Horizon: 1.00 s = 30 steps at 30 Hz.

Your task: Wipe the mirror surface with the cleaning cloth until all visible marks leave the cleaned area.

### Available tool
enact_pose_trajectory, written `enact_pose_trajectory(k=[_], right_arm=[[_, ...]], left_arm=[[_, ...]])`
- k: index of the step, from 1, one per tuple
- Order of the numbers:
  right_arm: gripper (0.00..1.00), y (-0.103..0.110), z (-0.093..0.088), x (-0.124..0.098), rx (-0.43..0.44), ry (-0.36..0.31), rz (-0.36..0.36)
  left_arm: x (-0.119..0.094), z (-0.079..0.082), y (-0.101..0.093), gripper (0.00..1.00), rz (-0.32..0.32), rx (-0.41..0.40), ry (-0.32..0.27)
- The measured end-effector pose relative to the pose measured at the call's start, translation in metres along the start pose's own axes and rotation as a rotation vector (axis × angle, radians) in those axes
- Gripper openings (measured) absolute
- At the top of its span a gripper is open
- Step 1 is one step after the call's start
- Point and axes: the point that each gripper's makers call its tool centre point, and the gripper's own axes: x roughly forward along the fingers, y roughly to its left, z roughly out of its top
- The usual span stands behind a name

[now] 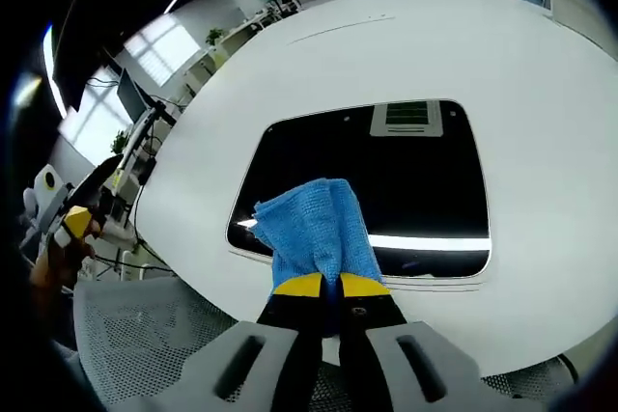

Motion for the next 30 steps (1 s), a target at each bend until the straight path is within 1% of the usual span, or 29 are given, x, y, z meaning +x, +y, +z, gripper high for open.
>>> enact_pose_trajectory(k=[4, 10, 14, 16, 19, 24, 30], right_arm=[[0.0, 0.0, 0.0, 0.0, -0.004, -0.003, -0.001], [0.0, 0.0, 0.002, 0.0, -0.001, -0.009, 0.002], [0.0, -0.003, 0.011, -0.002, 0.002, -0.027, 0.0], [0.0, -0.005, 0.013, 0.0, 0.001, -0.025, -0.002], [0.0, -0.004, 0.01, 0.003, -0.011, -0.004, 0.002], [0.0, -0.004, 0.011, 0.001, -0.014, -0.003, 0.002], [0.0, -0.008, 0.01, 0.0, -0.02, 0.006, 0.004]], left_arm=[[0.002, 0.006, -0.009, 0.99, -0.006, -0.003, -0.008], [0.002, 0.004, -0.01, 0.99, -0.018, 0.007, -0.007], [0.0, -0.001, -0.004, 0.99, -0.014, 0.006, -0.001], [-0.002, -0.002, -0.002, 0.99, -0.008, 0.001, -0.002], [-0.003, 0.0, -0.002, 0.99, -0.002, 0.0, -0.003], [-0.004, 0.002, -0.004, 0.99, -0.001, 0.003, -0.001], [-0.003, 0.003, -0.002, 0.99, -0.001, 0.006, 0.0]])
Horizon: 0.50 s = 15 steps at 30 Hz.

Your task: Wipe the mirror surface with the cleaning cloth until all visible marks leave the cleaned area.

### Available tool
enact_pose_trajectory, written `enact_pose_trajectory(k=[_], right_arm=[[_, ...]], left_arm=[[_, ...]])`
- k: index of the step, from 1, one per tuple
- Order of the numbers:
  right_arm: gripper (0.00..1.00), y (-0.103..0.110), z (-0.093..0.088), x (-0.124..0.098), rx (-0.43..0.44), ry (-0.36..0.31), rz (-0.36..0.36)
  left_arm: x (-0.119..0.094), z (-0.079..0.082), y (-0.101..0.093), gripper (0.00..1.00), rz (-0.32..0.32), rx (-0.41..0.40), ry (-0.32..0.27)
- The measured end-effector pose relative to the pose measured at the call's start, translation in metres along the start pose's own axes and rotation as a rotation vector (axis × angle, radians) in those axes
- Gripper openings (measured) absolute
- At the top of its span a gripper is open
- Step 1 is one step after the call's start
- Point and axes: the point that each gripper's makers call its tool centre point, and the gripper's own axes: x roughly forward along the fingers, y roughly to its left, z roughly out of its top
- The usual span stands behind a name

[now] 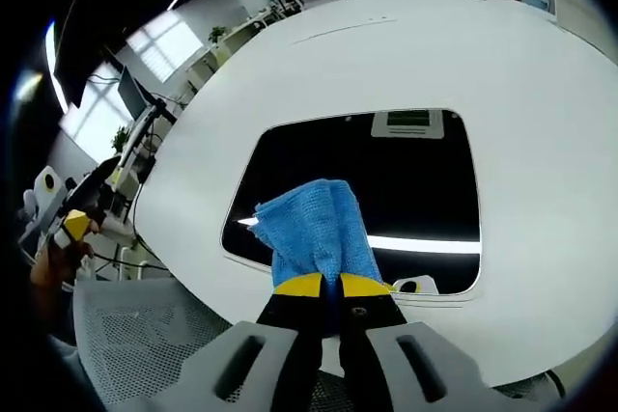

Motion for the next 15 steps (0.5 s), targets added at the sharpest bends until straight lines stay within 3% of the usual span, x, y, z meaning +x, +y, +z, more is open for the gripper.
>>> enact_pose_trajectory(k=[15], right_arm=[[0.0, -0.018, 0.002, -0.008, 0.014, 0.002, -0.017]], left_arm=[[0.004, 0.003, -0.002, 0.99, -0.011, 0.008, 0.004]])
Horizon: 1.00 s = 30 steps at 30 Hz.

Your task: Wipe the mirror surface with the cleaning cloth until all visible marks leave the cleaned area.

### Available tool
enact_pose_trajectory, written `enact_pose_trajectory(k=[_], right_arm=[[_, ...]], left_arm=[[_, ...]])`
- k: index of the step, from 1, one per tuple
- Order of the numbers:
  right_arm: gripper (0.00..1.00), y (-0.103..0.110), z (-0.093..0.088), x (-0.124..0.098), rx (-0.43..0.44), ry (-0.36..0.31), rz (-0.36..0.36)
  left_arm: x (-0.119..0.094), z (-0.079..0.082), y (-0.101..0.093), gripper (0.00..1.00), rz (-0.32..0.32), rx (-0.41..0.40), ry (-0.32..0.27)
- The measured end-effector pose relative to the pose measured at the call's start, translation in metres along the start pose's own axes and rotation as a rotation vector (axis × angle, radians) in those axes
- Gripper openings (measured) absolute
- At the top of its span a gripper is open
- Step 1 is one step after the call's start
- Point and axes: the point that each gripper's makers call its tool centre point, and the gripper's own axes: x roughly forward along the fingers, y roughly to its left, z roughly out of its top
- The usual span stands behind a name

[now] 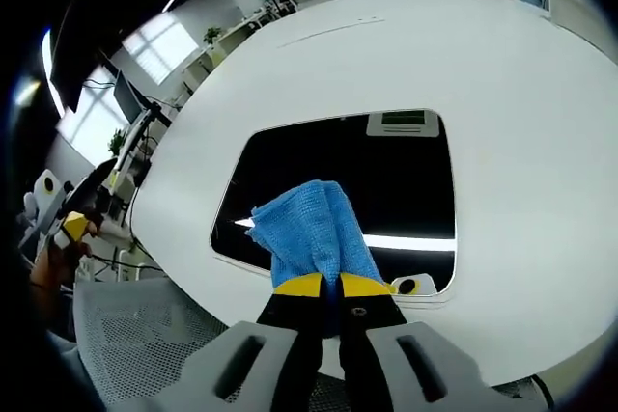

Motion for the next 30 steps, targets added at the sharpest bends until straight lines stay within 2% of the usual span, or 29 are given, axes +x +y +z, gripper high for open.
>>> enact_pose_trajectory(k=[30], right_arm=[[0.0, -0.042, 0.001, -0.015, 0.041, -0.006, -0.072]], left_arm=[[0.003, -0.001, 0.0, 0.99, -0.004, -0.002, -0.002]])
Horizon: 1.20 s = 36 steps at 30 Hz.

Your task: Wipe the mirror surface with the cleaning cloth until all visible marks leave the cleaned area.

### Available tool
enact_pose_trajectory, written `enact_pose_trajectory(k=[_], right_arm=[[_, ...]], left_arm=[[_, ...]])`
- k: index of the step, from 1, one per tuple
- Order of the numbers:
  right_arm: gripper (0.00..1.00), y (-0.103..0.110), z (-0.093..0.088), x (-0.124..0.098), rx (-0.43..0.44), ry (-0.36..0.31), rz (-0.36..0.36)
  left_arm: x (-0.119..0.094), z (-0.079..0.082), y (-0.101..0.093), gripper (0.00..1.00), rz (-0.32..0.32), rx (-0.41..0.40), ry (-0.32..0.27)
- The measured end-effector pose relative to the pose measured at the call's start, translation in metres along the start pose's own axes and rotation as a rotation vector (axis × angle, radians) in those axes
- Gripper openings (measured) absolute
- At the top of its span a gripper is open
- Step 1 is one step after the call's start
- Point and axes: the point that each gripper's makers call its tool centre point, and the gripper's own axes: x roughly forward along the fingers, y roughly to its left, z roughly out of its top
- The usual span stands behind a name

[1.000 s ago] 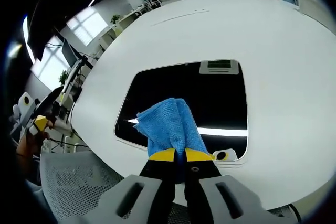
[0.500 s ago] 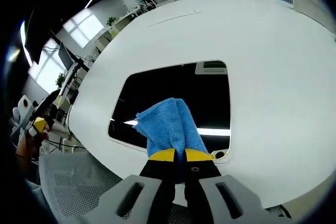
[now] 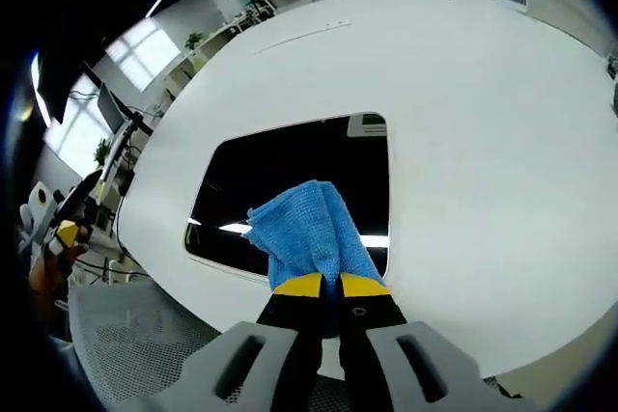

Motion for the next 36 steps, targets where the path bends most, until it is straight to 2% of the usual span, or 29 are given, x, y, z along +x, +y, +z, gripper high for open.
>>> enact_pose_trajectory(k=[17, 36], right_arm=[[0.0, 0.001, 0.001, 0.002, 0.029, 0.003, 0.009], [0.0, 0.0, 0.015, 0.007, 0.037, -0.001, 0.003]], left_arm=[[0.002, -0.002, 0.002, 0.99, -0.003, -0.005, 0.0], [0.001, -0.001, 0.002, 0.99, 0.008, -0.015, 0.0]])
